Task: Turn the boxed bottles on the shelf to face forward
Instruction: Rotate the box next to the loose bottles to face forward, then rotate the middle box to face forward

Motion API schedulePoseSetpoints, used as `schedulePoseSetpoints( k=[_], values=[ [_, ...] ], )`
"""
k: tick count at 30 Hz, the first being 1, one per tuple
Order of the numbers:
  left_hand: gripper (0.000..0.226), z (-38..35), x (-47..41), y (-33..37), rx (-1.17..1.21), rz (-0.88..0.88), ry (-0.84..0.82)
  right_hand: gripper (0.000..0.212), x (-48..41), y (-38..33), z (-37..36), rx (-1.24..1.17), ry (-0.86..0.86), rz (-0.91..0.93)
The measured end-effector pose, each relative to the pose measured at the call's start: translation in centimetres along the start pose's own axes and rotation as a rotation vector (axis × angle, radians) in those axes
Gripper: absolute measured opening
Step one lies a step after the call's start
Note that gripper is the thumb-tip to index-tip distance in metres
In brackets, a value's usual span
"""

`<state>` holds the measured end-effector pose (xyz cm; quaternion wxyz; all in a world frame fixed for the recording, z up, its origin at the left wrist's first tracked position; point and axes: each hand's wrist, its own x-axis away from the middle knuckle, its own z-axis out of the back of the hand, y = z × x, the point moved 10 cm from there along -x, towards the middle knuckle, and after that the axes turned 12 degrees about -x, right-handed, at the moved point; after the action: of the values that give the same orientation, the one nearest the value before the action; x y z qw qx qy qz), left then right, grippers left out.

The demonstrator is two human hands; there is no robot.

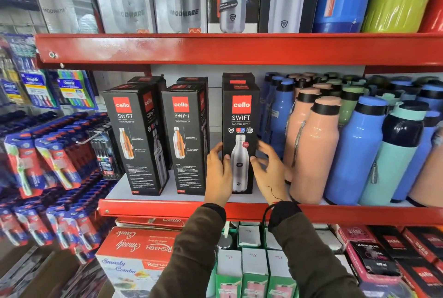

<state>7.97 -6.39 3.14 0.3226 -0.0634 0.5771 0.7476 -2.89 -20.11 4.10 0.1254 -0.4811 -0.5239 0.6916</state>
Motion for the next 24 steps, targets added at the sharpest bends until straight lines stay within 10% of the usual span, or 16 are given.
schedulePoseSetpoints(
  k=[5, 15, 24],
  values=[
    [0.043, 2.8, 1.1, 2.0, -0.069, -0.09, 0.102, 0.03, 1.2, -3.4, 1.3, -0.052, 0.202, 0.136],
    [0.047, 11.4, 0.8, 0.7, -0.195, -0.151, 0.446, 0.031, 3.0, -5.9, -8.1, -0.048, -0.022, 0.127],
    [0.054, 11.3, -1.2, -5.2, 0.047, 0.132, 0.075, 0.047, 3.7, -1.7, -14.4, 0.106, -0.181, -0.136]
  ],
)
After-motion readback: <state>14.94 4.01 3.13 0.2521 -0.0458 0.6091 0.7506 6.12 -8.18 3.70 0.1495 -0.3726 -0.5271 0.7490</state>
